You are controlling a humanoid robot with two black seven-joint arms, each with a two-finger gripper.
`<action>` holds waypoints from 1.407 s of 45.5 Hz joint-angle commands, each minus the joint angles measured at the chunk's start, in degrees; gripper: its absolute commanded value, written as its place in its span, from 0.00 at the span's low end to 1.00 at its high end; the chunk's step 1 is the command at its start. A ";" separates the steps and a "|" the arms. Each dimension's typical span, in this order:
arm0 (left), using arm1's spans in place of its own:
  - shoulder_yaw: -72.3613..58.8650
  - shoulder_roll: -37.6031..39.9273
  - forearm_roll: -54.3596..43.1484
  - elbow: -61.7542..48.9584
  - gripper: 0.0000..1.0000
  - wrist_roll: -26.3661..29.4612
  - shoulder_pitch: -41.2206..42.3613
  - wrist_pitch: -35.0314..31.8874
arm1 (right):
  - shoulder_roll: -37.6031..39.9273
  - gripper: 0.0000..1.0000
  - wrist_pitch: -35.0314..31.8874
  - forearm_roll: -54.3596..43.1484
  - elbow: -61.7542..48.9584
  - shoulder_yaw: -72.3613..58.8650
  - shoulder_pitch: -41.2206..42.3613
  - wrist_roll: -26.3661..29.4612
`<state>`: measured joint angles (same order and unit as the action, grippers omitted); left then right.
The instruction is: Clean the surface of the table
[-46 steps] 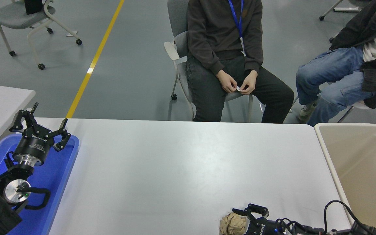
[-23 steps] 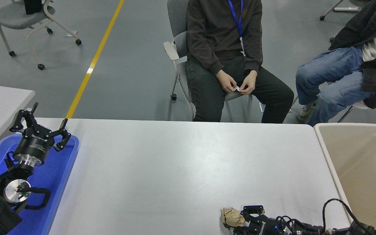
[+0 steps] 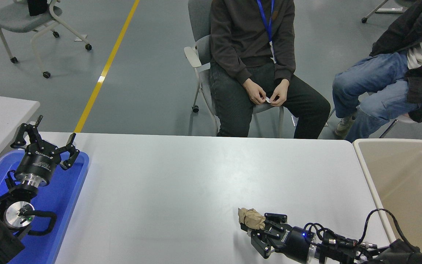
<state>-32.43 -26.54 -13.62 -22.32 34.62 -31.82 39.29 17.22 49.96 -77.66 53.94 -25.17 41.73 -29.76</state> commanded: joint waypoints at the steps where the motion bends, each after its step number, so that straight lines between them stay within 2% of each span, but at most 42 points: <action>1: 0.00 0.00 0.00 0.00 1.00 0.01 0.00 0.00 | 2.02 0.00 -0.30 9.10 8.45 0.12 5.46 -0.65; 13: 0.00 0.00 0.00 0.00 1.00 0.01 0.00 0.00 | 5.80 0.00 -4.69 18.33 16.72 -0.32 13.72 0.23; 29: 0.00 0.00 0.00 0.00 1.00 -0.08 0.00 0.00 | 8.61 0.00 -10.23 25.80 18.30 -4.45 22.87 1.28; 45: 0.00 0.00 0.00 0.00 1.00 -0.08 0.00 0.00 | 19.33 0.00 -12.78 30.73 28.84 -6.30 33.50 3.13; 64: 0.00 0.00 0.00 0.00 1.00 -0.08 0.00 0.00 | 30.32 0.00 -13.66 30.29 31.40 -7.70 35.27 2.69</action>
<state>-32.43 -26.55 -13.63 -22.32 34.57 -31.82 39.28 41.67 37.29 -47.88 84.34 -31.52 75.99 -27.10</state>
